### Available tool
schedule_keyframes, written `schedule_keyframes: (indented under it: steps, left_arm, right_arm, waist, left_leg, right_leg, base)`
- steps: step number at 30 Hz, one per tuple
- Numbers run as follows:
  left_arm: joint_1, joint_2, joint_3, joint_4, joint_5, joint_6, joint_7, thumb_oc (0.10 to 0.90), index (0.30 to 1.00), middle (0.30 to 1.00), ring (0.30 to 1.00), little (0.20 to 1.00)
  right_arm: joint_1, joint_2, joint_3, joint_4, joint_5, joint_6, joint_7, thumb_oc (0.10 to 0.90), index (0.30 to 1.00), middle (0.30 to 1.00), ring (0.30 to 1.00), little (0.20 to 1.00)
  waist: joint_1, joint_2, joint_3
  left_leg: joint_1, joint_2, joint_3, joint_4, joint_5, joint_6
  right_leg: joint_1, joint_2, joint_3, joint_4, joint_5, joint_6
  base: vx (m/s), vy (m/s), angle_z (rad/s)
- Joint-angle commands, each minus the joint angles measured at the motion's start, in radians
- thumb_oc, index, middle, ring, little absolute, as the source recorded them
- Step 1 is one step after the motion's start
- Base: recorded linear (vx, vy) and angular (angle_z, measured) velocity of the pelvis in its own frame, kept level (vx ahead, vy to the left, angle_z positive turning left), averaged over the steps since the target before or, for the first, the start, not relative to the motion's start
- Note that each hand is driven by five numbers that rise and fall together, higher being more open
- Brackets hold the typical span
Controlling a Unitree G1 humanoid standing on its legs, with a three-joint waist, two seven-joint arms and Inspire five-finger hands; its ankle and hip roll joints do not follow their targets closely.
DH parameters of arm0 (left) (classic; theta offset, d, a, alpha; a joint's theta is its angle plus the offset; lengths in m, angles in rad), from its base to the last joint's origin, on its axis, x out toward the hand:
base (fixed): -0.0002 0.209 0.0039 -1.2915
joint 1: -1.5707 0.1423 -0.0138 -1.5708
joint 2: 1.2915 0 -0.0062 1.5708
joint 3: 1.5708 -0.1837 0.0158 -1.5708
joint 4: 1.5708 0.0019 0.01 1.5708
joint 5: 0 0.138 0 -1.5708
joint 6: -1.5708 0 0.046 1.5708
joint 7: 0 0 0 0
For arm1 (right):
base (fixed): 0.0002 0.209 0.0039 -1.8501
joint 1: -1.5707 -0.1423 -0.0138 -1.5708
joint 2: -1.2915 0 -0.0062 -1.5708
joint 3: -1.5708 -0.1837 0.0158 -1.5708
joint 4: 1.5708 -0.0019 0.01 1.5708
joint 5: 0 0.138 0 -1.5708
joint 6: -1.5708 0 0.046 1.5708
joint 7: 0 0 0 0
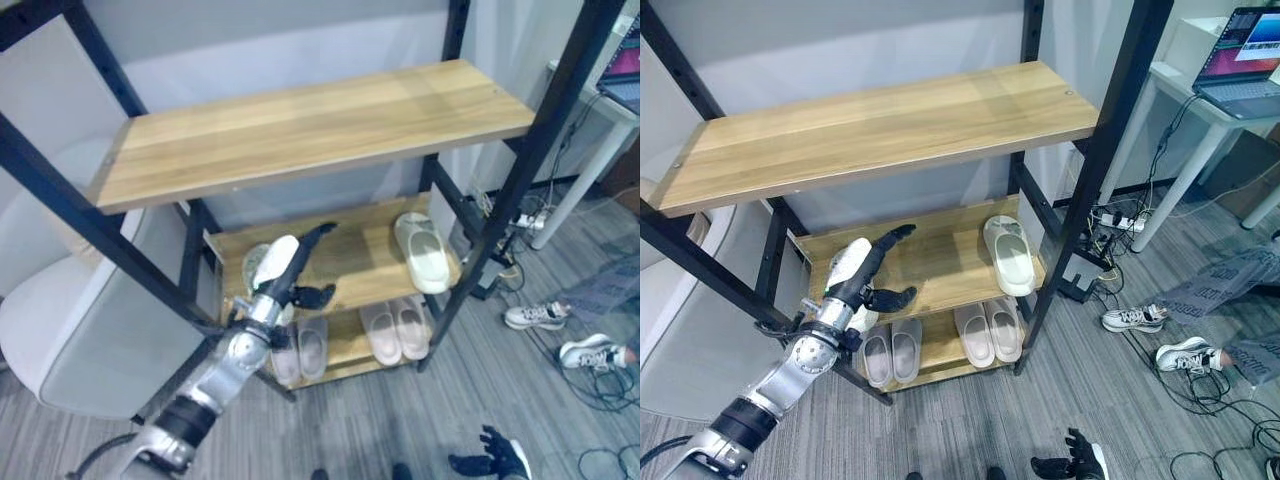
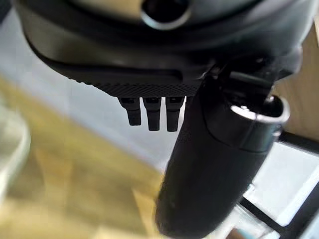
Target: Arrange the slippers neatly on the shoe rack.
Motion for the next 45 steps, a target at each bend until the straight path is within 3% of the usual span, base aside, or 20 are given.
schedule_keyframes:
  steps: [1, 11, 15, 22, 31, 37, 45]
  left_arm:
    - [-0.168, 0.046, 0.068, 0.036, 0.112, -0.016, 0.123, 0.8, 0.9, 0.9, 0.9, 0.9]
    - [-0.168, 0.172, 0.105, 0.162, 0.272, 0.071, 0.209, 0.8, 0.9, 0.9, 0.9, 0.9]
    - [-0.229, 0.199, 0.06, 0.224, 0.336, 0.106, 0.232, 0.8, 0.9, 0.9, 0.9, 0.9]
    - [-0.364, 0.181, 0.007, 0.283, 0.348, 0.146, 0.274, 0.8, 0.9, 0.9, 0.9, 0.9]
    - [-0.408, 0.149, 0.018, 0.261, 0.334, 0.153, 0.298, 0.8, 0.9, 0.9, 0.9, 0.9]
    - [-0.55, 0.198, -0.108, 0.393, 0.449, 0.228, 0.312, 0.8, 0.9, 0.9, 0.9, 0.9]
    - [-0.629, 0.197, -0.147, 0.501, 0.432, 0.253, 0.346, 0.8, 0.9, 0.9, 0.9, 0.9]
  right_arm:
    - [0.053, -0.025, -0.028, -0.046, 0.022, -0.061, -0.011, 0.8, 0.9, 0.9, 0.9, 0.9]
    - [0.071, -0.026, -0.01, -0.076, -0.004, -0.081, -0.006, 0.8, 0.9, 0.9, 0.9, 0.9]
    - [0.071, -0.038, 0.001, -0.113, -0.015, -0.092, -0.011, 0.8, 0.9, 0.9, 0.9, 0.9]
    - [0.036, -0.053, -0.001, -0.133, 0.014, -0.106, -0.028, 0.8, 0.9, 0.9, 0.9, 0.9]
    - [0.015, -0.039, 0.02, -0.142, 0.012, -0.108, -0.041, 0.8, 0.9, 0.9, 0.9, 0.9]
    - [0.012, -0.069, 0.028, -0.196, -0.001, -0.119, -0.053, 0.8, 0.9, 0.9, 0.9, 0.9]
    - [-0.006, -0.09, 0.034, -0.186, 0.01, -0.125, -0.057, 0.8, 0.9, 0.9, 0.9, 0.9]
  waist:
    - [0.009, -0.014, -0.077]
    - [0.018, -0.031, -0.057]
    - [0.015, -0.039, -0.04]
    - [0.01, -0.055, 0.016]
    - [0.011, -0.054, 0.031]
    - [0.005, -0.057, 0.043]
    - [0.0, -0.053, 0.05]
  left_leg:
    - [-0.022, -0.069, -0.031, -0.006, -0.074, 0.0]
    - [-0.046, -0.065, -0.008, -0.006, -0.089, -0.005]
    - [-0.073, -0.065, -0.006, -0.006, -0.085, -0.004]
    - [-0.157, -0.072, 0.001, -0.006, -0.066, 0.003]
    - [-0.172, -0.079, 0.011, -0.006, -0.065, 0.008]
    - [-0.194, -0.082, 0.03, -0.006, -0.06, 0.009]
    - [-0.209, -0.086, 0.041, -0.006, -0.057, 0.01]
  right_leg:
    - [-0.085, -0.016, 0.017, 0.094, -0.055, 0.051]
    - [-0.079, -0.005, 0.022, 0.04, -0.045, 0.056]
    - [-0.102, -0.003, 0.018, 0.042, -0.045, 0.058]
    - [-0.189, -0.008, 0.014, 0.069, -0.033, 0.063]
    - [-0.213, -0.013, 0.02, 0.083, -0.03, 0.066]
    - [-0.234, -0.017, 0.019, 0.075, -0.007, 0.079]
    - [-0.247, -0.022, 0.019, 0.07, 0.002, 0.087]
  base:
    - [0.06, -0.01, 0.06]
    - [0.05, 0.013, -0.11]
    - [-0.02, 0.041, 0.01]
    - [-0.07, 0.052, -0.01]
    - [-0.01, 0.028, -0.06]
    - [-0.01, 0.011, -0.01]
    - [-0.01, 0.018, -0.04]
